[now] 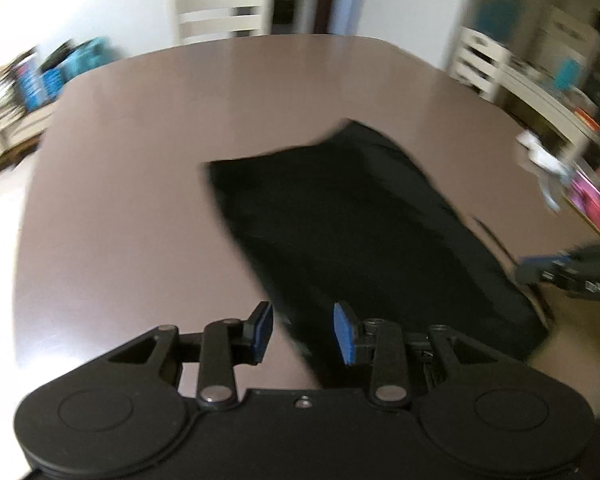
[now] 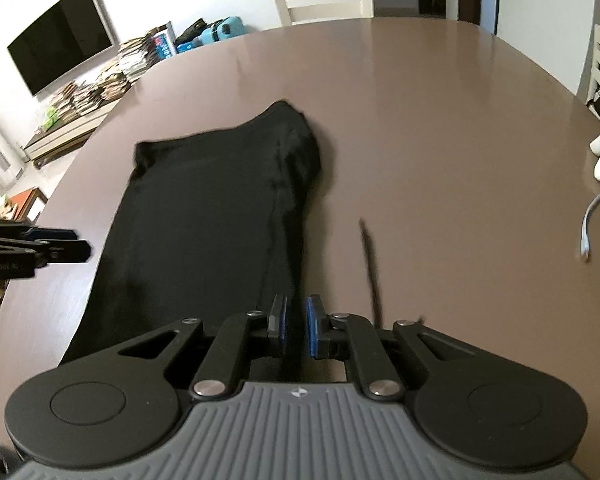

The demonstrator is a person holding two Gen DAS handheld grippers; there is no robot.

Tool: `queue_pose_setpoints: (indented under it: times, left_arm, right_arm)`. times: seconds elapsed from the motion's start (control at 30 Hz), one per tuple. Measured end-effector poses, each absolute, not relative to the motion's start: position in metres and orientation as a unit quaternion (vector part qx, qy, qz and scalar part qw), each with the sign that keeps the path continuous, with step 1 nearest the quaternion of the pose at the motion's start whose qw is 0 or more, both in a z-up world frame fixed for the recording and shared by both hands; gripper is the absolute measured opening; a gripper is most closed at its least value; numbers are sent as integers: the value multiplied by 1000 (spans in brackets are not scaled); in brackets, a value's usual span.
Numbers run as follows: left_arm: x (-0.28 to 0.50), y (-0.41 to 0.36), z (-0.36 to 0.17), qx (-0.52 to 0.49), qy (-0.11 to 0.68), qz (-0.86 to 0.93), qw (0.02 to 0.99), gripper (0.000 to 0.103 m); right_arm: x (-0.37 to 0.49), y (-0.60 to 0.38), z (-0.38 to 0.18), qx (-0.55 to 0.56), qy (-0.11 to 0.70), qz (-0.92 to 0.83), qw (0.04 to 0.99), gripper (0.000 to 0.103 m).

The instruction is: Fold clothes

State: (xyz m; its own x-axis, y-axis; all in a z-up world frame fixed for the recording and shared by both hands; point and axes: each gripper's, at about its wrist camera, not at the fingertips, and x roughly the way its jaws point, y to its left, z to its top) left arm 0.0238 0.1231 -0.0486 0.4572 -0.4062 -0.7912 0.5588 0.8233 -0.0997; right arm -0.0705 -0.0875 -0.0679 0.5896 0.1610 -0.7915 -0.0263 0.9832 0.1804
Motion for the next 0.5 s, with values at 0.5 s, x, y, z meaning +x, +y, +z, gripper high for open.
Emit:
queue_pose_setpoints:
  times: [0.5]
  left_arm:
    - [-13, 87, -84, 90, 481, -268, 830, 34]
  right_arm:
    - [-77, -92, -75, 64, 470, 125, 871, 5]
